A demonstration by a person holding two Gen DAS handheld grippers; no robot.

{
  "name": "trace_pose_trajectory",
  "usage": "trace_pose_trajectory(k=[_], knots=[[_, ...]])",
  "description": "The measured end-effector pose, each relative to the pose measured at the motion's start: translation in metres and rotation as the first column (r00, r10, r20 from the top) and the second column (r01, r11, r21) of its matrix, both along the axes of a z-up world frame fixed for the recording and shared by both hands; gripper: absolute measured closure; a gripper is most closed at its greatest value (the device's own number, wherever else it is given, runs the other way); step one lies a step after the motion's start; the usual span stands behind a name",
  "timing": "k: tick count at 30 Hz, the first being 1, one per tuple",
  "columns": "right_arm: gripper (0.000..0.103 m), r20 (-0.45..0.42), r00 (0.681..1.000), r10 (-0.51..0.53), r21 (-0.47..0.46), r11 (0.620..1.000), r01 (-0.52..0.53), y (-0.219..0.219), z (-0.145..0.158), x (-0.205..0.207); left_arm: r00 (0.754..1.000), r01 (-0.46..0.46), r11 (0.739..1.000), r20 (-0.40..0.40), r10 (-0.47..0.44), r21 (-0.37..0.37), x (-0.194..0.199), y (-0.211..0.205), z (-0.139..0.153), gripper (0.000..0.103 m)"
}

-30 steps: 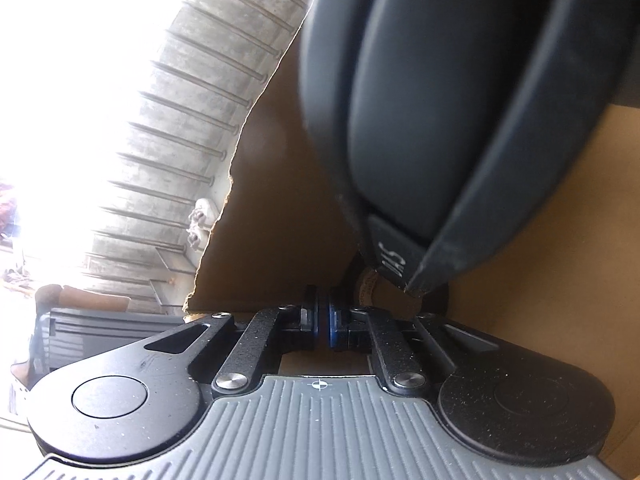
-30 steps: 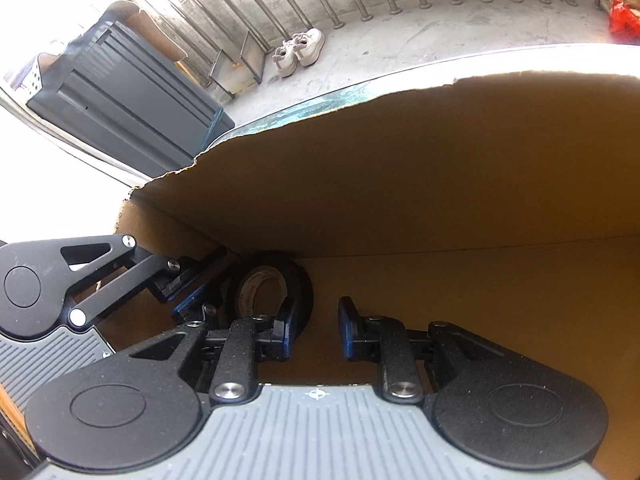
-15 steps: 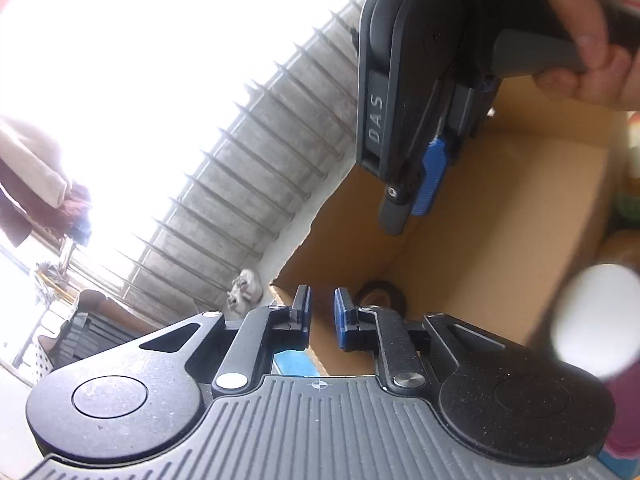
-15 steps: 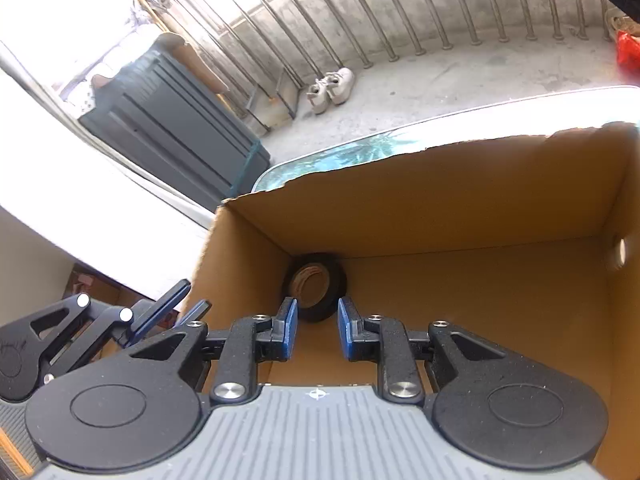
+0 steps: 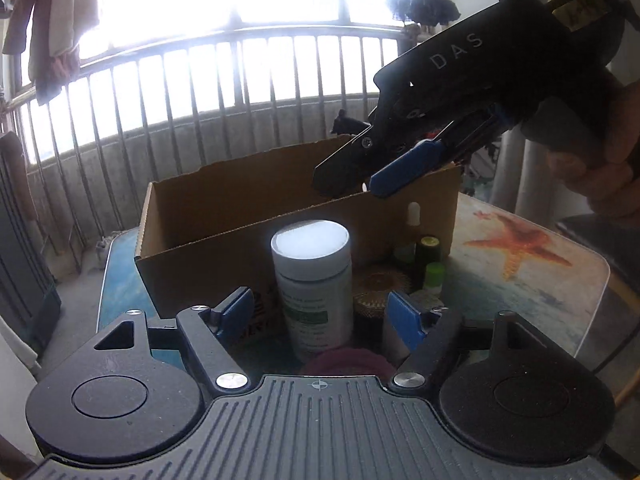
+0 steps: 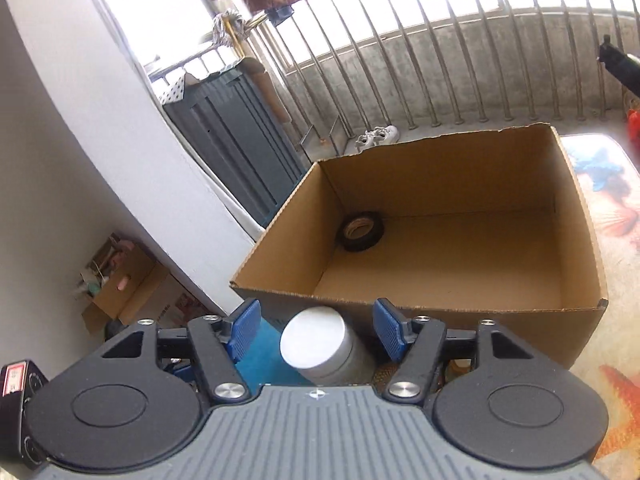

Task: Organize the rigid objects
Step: 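Move the right gripper to the white supplement jar and grasp it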

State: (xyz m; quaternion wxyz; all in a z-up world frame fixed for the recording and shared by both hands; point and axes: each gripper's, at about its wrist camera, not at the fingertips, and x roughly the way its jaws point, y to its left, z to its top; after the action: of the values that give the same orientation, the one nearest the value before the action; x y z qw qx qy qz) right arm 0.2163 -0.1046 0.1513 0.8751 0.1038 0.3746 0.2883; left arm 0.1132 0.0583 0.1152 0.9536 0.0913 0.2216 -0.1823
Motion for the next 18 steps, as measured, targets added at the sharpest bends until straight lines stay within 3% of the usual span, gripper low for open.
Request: trace_pose_trajectory(k=[2, 5, 8, 12, 16, 18], knots=[[0.037, 0.042, 0.998, 0.038, -0.100, 0.994, -0.034, 0.015, -0.002, -0.013, 0.999, -0.037, 0.999, -0.014, 0.037, -0.008, 0.035, 0.008, -0.037, 0.029], [0.031, 0.083, 0.992, 0.096, -0.174, 0.982, -0.080, 0.031, -0.008, -0.038, 0.999, -0.050, 0.994, -0.015, 0.049, -0.101, 0.038, 0.026, -0.067, 0.029], [0.031, 0.109, 0.986, 0.125, -0.243, 0.965, -0.096, 0.046, -0.018, -0.048, 0.998, -0.062, 0.988, 0.004, 0.063, -0.143, 0.051, 0.025, -0.086, 0.031], [0.031, 0.141, 0.983, 0.122, -0.299, 0.951, -0.075, 0.056, -0.027, -0.050, 0.997, -0.059, 0.988, 0.034, 0.064, -0.145, 0.055, 0.025, -0.088, 0.050], [0.032, 0.131, 0.985, 0.113, -0.279, 0.957, -0.073, 0.055, -0.031, -0.041, 0.998, -0.044, 0.992, 0.049, 0.050, -0.116, 0.054, 0.024, -0.086, 0.050], [0.039, 0.129, 0.984, 0.125, -0.281, 0.956, -0.085, 0.059, -0.033, -0.039, 0.996, -0.045, 0.995, 0.069, 0.051, -0.088, 0.051, 0.022, -0.087, 0.051]])
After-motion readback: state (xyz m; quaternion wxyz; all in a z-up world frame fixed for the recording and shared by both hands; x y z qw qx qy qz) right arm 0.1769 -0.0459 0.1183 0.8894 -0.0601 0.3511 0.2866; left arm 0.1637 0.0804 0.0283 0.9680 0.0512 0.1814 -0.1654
